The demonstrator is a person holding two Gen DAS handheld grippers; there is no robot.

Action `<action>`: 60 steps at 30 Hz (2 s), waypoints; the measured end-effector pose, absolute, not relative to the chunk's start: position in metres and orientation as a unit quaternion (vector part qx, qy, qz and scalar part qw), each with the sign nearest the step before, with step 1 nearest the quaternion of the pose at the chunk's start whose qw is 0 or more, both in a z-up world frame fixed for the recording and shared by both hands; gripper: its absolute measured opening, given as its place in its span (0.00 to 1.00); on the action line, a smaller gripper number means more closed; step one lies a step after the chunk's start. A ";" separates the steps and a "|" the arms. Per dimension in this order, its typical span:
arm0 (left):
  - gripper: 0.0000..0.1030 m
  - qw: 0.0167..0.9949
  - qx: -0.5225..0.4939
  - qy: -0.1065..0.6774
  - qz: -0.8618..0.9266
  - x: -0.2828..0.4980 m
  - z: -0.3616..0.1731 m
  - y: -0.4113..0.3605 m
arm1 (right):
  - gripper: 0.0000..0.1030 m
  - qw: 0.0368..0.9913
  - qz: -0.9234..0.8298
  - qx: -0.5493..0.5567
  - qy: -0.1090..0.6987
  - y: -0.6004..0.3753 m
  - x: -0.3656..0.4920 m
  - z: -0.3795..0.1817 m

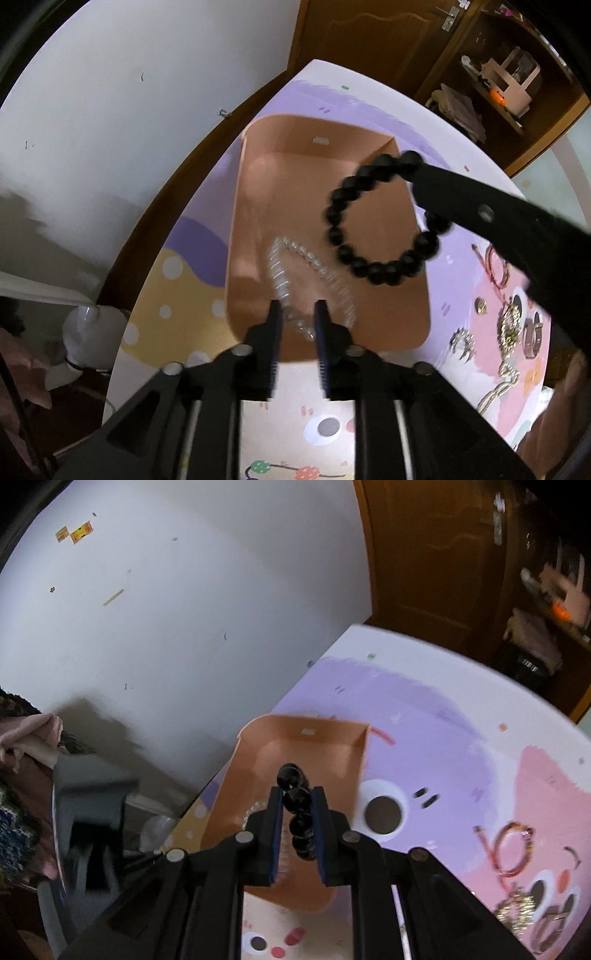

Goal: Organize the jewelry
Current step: 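Carry the pearl bracelet into the pink box with the left tool while the right drops the bead bracelet in, then withdraw both tools from the pink box toward the remaining jewelry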

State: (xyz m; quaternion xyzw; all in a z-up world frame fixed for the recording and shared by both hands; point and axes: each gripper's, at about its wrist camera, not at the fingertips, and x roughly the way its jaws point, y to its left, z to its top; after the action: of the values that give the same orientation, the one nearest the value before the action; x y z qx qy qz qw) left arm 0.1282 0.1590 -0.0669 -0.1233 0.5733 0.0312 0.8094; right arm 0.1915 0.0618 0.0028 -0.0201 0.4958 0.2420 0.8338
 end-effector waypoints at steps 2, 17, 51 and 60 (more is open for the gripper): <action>0.23 0.817 -0.119 0.564 0.033 0.124 -0.065 0.158 | 0.15 0.826 0.246 -0.011 0.508 0.064 0.194 -0.005; 0.81 0.832 -0.158 0.527 0.071 0.115 -0.050 0.166 | 0.15 0.813 0.218 0.023 0.540 0.048 0.199 -0.025; 0.87 0.862 -0.092 0.498 0.001 0.028 0.002 0.078 | 0.32 0.890 0.127 0.061 0.434 -0.086 0.036 0.041; 0.88 0.859 -0.069 0.506 -0.034 0.023 -0.002 0.039 | 0.34 0.901 0.079 0.067 0.422 -0.139 -0.003 0.038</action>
State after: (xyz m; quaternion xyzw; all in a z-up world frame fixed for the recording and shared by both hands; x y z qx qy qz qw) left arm 0.0232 0.0394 -0.0019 -0.0691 0.5063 -0.0340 0.8589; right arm -0.0032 -0.1388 0.0384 0.0671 0.4216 0.0794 0.9008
